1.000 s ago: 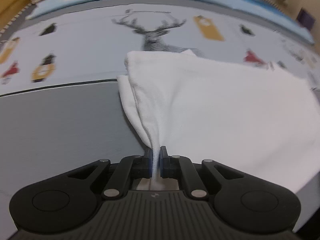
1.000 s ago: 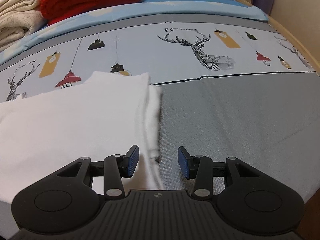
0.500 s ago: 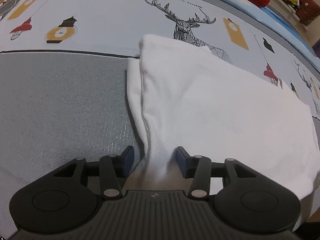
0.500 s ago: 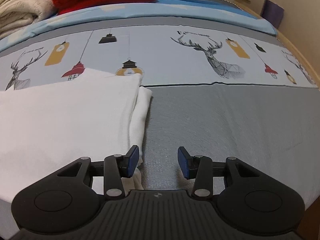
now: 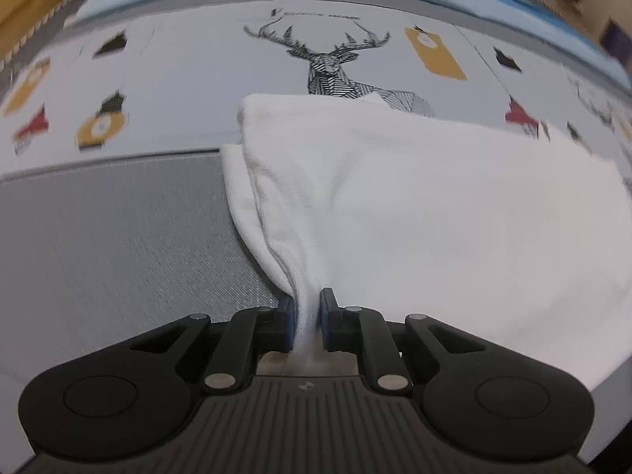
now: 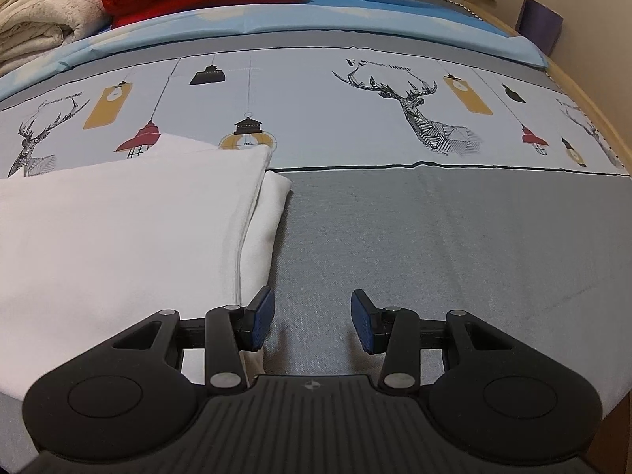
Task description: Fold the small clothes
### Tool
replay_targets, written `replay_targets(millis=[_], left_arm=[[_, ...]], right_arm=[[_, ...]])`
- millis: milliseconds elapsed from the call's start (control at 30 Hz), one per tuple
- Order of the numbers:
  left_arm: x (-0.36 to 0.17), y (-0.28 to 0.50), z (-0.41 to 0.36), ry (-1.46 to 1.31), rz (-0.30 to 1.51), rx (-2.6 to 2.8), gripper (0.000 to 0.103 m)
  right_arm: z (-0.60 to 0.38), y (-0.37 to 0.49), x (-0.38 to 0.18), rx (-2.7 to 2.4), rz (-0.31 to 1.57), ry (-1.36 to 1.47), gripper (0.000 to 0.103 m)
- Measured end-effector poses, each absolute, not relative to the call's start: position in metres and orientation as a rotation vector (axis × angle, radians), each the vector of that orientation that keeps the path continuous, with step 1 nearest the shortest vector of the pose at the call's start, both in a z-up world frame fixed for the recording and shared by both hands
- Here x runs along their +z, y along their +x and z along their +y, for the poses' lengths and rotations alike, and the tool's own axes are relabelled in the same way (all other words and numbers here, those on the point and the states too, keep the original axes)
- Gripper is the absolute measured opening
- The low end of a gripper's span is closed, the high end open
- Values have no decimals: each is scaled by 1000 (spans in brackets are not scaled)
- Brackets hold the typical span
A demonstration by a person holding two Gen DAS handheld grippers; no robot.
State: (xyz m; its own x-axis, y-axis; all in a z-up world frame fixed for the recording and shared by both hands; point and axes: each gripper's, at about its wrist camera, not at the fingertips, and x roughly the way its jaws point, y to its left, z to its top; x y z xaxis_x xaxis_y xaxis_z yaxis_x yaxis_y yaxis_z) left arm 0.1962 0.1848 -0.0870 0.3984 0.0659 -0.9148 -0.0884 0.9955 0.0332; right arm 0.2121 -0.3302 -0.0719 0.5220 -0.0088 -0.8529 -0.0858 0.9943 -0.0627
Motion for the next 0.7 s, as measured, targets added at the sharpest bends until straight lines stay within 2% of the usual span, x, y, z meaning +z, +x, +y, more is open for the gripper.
replay_targets(millis=[300, 600, 700], left_arm=[[-86, 201, 168, 242, 1146, 209, 13], [-76, 209, 186, 86, 1148, 231, 11], [-58, 211, 178, 69, 1096, 226, 10]], right_arm=[[-325, 211, -71, 64, 1013, -111, 44], [-332, 216, -67, 57, 1001, -108, 44], [-332, 217, -63, 63, 989, -94, 44]])
